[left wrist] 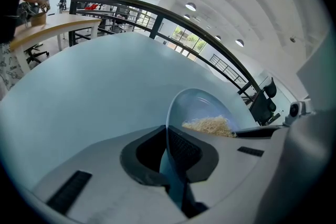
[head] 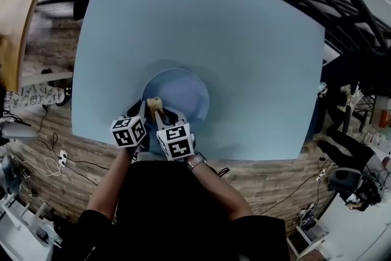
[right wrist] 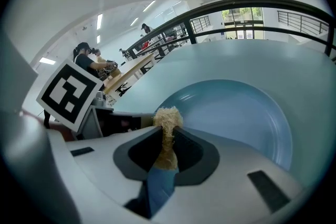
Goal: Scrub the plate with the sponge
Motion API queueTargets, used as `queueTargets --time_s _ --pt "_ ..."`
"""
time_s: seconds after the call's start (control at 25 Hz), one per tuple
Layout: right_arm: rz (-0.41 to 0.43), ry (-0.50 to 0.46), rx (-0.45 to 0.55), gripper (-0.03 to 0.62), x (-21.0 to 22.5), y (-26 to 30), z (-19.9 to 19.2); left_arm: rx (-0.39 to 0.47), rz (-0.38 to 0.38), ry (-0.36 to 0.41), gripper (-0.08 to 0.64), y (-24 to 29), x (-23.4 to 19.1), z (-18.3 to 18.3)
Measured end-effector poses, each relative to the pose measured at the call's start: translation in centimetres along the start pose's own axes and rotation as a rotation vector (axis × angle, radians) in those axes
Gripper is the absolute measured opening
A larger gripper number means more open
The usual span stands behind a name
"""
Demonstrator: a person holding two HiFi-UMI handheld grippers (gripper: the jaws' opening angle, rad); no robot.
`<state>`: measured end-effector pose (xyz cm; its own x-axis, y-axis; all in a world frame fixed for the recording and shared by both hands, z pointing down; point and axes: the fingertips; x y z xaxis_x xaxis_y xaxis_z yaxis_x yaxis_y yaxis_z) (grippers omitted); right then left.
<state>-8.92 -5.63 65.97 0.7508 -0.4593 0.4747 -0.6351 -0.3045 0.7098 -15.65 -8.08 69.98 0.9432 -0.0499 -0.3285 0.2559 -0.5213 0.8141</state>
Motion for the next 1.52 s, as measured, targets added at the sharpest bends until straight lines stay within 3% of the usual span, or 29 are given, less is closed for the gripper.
queueTargets --time_s 0.6,1.52 --pt "0.034 0.004 -0.034 0.066 -0.2 0.8 -0.6 0.01 0.004 0.008 0.005 0.1 -0.5 0.1" --pt "0.051 0.019 -0.092 0.066 2.2 -2.6 -4.0 0.033 0.032 0.015 0.005 0.1 -0.4 0.2"
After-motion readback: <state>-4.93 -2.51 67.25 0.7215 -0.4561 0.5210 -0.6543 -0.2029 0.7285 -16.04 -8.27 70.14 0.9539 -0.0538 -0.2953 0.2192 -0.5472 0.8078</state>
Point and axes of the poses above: the fingertips, and each gripper's own axes: y forward along the fingers, x to its right, z out of its top, and after that the axes turned 7 degrees about z, right-handed
